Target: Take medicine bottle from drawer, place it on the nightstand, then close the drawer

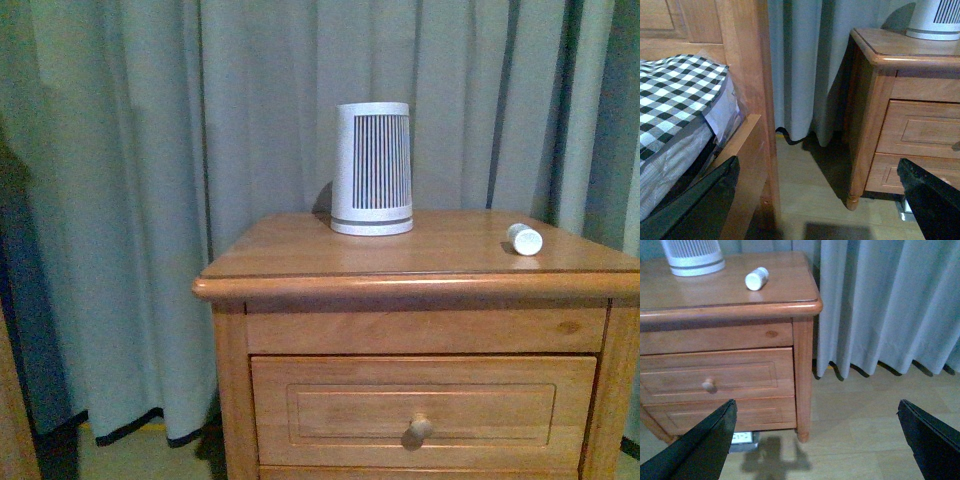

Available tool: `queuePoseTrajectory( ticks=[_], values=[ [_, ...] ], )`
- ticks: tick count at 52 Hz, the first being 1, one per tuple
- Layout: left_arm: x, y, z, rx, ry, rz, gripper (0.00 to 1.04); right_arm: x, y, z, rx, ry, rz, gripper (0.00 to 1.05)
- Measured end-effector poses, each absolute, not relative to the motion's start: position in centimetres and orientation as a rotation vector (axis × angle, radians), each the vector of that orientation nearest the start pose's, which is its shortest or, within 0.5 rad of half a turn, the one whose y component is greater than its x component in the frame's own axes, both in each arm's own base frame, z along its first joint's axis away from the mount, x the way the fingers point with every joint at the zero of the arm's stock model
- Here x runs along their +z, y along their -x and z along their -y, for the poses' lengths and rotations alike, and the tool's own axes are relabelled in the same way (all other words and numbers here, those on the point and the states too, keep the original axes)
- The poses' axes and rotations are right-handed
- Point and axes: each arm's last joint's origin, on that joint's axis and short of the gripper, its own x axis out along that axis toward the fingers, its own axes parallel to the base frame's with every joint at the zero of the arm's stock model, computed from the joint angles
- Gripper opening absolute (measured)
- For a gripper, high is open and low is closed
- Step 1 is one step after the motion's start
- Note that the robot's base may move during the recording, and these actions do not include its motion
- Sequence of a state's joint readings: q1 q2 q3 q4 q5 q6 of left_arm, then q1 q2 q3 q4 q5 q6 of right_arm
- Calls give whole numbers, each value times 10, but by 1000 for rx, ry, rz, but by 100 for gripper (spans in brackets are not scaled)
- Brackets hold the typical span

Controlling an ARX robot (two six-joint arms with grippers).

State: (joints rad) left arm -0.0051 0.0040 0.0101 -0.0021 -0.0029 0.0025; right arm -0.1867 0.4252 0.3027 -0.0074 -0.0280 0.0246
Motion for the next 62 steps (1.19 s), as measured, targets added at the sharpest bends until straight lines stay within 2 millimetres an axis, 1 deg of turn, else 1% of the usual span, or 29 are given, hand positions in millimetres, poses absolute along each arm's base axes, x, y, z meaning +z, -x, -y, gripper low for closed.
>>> queuePoseTrajectory(
  ticks=[3, 7, 9, 12, 17, 20, 27, 29, 30, 33, 41, 43, 52, 53, 56, 62],
  values=[
    [166, -97, 0, -2, -2, 4, 98, 229, -107, 19, -165, -31, -68, 98],
    [166, -97, 0, -2, -2, 4, 98, 230, -99, 15, -155, -28, 30, 98],
    [166, -97, 0, -3, -2, 4, 98, 228, -97, 13, -144, -26, 60, 98],
    [166, -97, 0, -2, -2, 4, 98, 221, -97, 10, -125, -31, 57, 98],
    [166, -97, 0, -3, -2, 4, 98, 202, -98, 8, -112, -43, -1, 98],
    [166, -97, 0, -2, -2, 4, 98, 195, -99, 8, -116, -49, -36, 98],
    [166, -97, 0, -2, -2, 4, 98, 195, -98, 8, -109, -53, -31, 97],
    [166, -97, 0, -2, -2, 4, 98, 195, -98, 4, -48, -35, -10, 88],
    [166, -97, 0, -2, -2, 4, 98, 194, -98, 3, -39, -32, -9, 87],
    [166, -97, 0, -3, -2, 4, 98, 192, -98, 0, 2, -22, -4, 77],
    [166, -97, 0, -3, -2, 4, 98, 184, -98, 0, -3, -10, -10, 51],
    [166, -97, 0, -3, -2, 4, 98, 183, -98, 0, -4, -9, -10, 46],
    [166, -97, 0, -3, -2, 4, 98, 180, -98, 0, -3, -7, -5, 15],
    [166, -97, 0, -3, -2, 4, 98, 179, -98, 0, -3, -7, -4, 13],
    [166, -97, 0, -2, -2, 4, 98, 177, -98, 0, -3, -6, -7, 3],
    [166, -97, 0, -3, -2, 4, 98, 174, -98, 0, -3, -4, -6, 3]
  ],
)
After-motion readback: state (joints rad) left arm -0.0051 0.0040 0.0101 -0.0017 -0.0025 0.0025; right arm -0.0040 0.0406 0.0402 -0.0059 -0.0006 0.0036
